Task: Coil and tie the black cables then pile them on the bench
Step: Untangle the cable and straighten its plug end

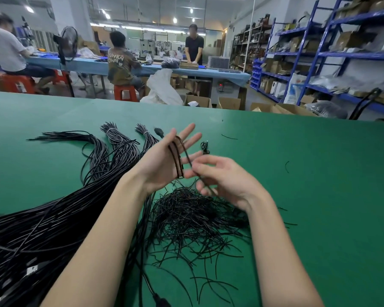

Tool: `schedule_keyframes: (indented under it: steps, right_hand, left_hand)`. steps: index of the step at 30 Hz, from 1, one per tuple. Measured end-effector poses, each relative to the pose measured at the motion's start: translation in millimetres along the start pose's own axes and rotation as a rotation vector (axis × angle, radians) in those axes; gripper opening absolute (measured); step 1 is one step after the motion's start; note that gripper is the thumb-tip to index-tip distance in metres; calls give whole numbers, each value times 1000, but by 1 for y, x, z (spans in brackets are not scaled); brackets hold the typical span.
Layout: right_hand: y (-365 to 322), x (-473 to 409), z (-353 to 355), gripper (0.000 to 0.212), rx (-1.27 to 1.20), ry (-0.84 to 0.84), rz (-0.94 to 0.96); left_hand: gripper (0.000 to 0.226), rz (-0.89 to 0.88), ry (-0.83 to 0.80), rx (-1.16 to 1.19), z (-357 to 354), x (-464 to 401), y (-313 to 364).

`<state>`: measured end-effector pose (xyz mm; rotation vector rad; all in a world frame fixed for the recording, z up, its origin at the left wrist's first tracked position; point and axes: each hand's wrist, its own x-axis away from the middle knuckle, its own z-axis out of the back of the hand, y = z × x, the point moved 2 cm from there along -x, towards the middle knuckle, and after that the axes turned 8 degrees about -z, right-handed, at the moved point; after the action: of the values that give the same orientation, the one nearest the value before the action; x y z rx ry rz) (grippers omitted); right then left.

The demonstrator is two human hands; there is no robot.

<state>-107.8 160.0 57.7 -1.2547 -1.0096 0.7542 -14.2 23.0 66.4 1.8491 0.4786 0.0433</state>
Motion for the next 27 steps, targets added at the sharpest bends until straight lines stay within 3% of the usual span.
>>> schedule_keyframes:
  steps: [3, 7, 11, 13, 17, 22, 27]
  right_hand:
    - [21, -5, 1, 20, 110, -80, -124]
    - [26, -1, 14, 30, 291, -34, -144]
    - [14, 10, 25, 9, 429, 25, -107]
    - [6, 14, 32, 6, 481, 71, -85]
    - [-13, 17, 31, 10, 514, 216, 15]
    - [-28, 16, 23, 4, 418, 494, 190]
    - [-32, 15, 11, 10, 317, 655, 288]
  left_hand:
    - [51, -33, -109, 187, 4, 3, 5]
    - [55, 34, -349, 284, 3, 12, 9]
    - [61, 299, -637, 87, -7, 18, 1]
    - [65, 438, -700, -96, -12, 19, -2]
    - [66, 553, -553, -344, -22, 18, -7]
    - [54, 303, -242, -401, -25, 9, -4]
    - [49, 224, -217, -321, -27, 9, 2]
